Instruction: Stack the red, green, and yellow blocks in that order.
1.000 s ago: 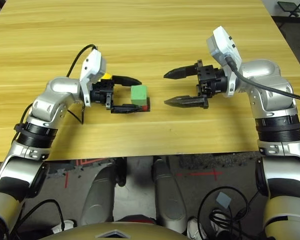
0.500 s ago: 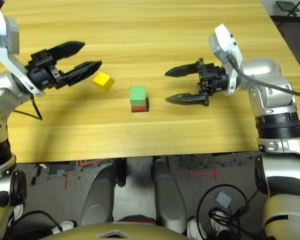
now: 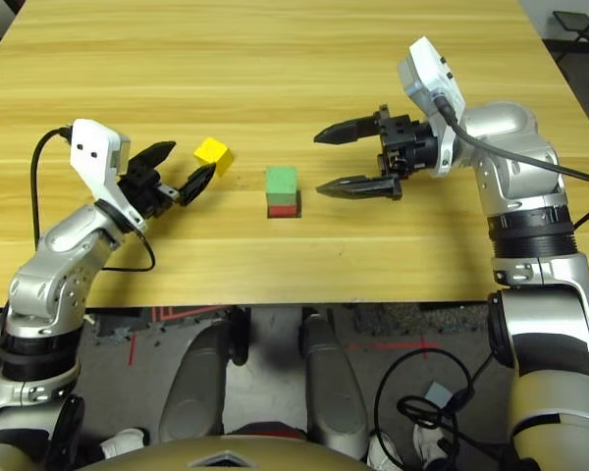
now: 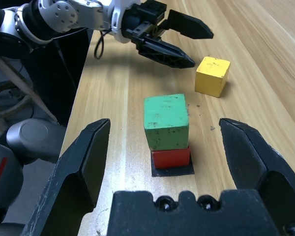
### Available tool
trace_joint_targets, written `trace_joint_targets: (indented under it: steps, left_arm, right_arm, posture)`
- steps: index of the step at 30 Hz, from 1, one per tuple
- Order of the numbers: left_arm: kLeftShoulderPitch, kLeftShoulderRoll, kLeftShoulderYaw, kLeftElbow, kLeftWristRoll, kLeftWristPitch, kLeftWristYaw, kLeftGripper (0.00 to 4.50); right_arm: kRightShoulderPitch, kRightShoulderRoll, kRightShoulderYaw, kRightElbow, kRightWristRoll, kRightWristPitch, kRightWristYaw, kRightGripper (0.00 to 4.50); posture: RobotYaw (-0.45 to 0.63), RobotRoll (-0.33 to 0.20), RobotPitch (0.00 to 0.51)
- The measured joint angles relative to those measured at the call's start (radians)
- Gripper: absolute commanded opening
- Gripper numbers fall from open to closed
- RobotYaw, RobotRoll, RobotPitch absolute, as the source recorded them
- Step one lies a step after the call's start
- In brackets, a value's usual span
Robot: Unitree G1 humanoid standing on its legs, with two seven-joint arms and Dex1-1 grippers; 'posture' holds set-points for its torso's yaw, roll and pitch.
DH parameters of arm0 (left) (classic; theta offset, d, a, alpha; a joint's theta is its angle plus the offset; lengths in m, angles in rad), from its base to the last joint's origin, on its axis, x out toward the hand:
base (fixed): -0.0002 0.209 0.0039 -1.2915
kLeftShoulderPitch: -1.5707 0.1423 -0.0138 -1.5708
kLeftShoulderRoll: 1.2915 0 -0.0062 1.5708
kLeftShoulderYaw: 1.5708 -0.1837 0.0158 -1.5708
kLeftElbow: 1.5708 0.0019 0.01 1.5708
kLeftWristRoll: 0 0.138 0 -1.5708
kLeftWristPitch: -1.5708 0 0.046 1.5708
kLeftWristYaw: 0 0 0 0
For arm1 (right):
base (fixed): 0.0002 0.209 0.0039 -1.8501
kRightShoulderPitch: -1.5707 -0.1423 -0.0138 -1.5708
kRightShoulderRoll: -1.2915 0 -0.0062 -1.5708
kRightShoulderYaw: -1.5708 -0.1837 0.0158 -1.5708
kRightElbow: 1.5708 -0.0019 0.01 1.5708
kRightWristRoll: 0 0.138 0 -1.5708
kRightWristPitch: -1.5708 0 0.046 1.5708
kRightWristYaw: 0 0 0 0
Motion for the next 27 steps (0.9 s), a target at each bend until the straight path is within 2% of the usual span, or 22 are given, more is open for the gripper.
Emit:
trace_joint_targets:
  steps: [11, 12, 25, 27]
  left_arm:
    - [-0.018, -0.008, -0.049, 0.147, 0.046, -0.097, -0.032, 4.48]
    - [-0.018, -0.008, -0.052, 0.16, 0.052, -0.107, -0.037, 4.48]
    - [-0.077, -0.026, -0.056, 0.284, 0.077, -0.163, -0.06, 4.48]
    - [-0.08, -0.027, -0.056, 0.291, 0.08, -0.168, -0.06, 4.1]
  right_arm:
    - [0.019, -0.005, -0.004, -0.047, 0.007, 0.038, -0.02, 4.5]
    - [0.019, -0.005, -0.004, -0.048, 0.008, 0.041, -0.021, 4.5]
    - [0.026, -0.005, -0.007, -0.087, 0.031, 0.066, -0.051, 4.5]
    - [0.026, -0.005, -0.007, -0.087, 0.034, 0.066, -0.054, 4.5]
  posture:
    - [-0.09, -0.146, 0.303]
    - [-0.1, -0.134, 0.306]
    - [-0.09, -0.135, 0.314]
    - [-0.09, -0.134, 0.314]
